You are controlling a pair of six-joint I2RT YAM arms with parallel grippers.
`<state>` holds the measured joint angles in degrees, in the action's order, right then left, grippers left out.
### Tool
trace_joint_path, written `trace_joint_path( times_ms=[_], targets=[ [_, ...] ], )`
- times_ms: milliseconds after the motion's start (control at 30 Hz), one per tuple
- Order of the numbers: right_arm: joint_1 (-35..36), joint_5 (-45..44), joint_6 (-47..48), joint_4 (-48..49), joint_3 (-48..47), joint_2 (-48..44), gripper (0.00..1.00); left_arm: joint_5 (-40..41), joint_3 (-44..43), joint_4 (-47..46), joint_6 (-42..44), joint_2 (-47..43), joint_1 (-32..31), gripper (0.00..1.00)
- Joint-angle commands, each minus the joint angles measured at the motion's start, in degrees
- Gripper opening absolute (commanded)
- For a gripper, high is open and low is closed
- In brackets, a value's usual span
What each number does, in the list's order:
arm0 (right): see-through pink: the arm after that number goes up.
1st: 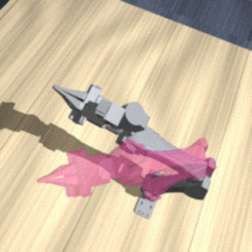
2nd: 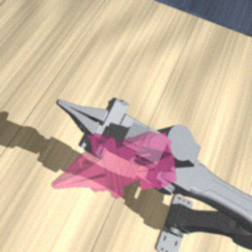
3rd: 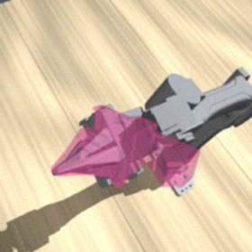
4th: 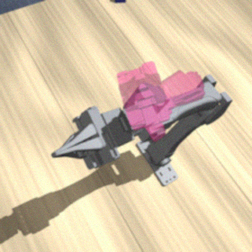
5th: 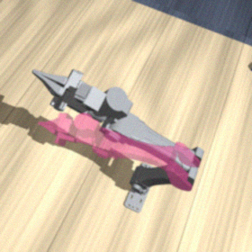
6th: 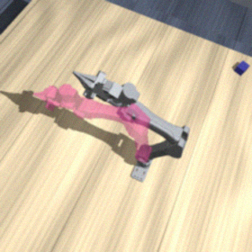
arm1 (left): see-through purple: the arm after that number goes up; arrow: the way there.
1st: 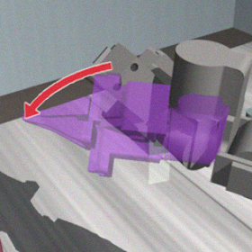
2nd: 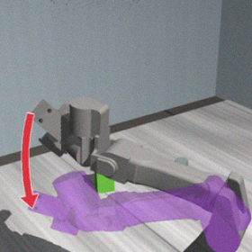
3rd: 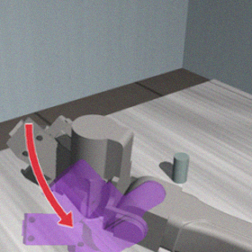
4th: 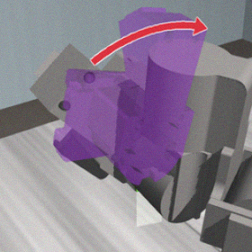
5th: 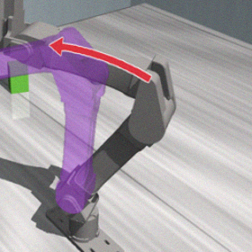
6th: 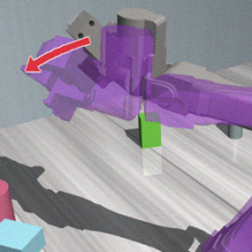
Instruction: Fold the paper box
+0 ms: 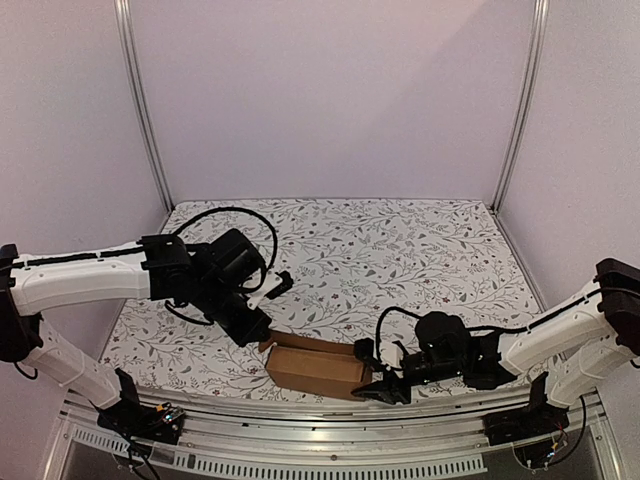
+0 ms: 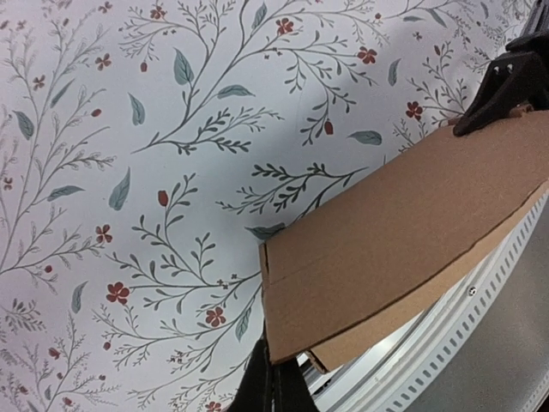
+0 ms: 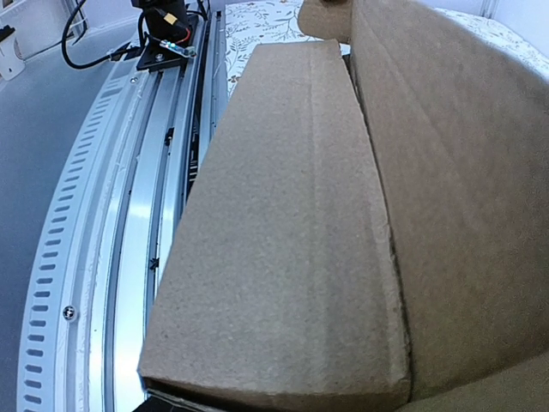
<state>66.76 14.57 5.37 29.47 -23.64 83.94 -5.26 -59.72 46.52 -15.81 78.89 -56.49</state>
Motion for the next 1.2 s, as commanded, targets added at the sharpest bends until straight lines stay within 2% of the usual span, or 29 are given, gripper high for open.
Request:
trace_joint_path(
  times_ms=[0,200,467,900,1167],
  targets=[
    [0.22,-4.03,-1.94,2.19,1.75,0.5,0.4,0.72,1.35,-2.0,-7.27,-0.29,0.56,0.0],
    [0.21,-6.3,-3.47,5.46,2.19,2.09,0.4,-0.18,4.09,-6.03,-16.19,-3.14,0.59,0.0],
    [0.51,-8.87,-4.34,8.47,2.21,5.09,0.4,-0.44,5.88,-8.49,-21.79,-4.36,0.59,0.0],
    [1.12,-10.17,-4.75,10.42,2.59,7.96,0.41,-1.2,5.45,-9.17,-23.87,-4.44,0.59,0.0],
    [1.22,-10.91,-4.93,10.69,2.97,7.49,0.41,0.48,9.4,-9.17,-25.0,-5.89,0.51,0.0]
  ],
)
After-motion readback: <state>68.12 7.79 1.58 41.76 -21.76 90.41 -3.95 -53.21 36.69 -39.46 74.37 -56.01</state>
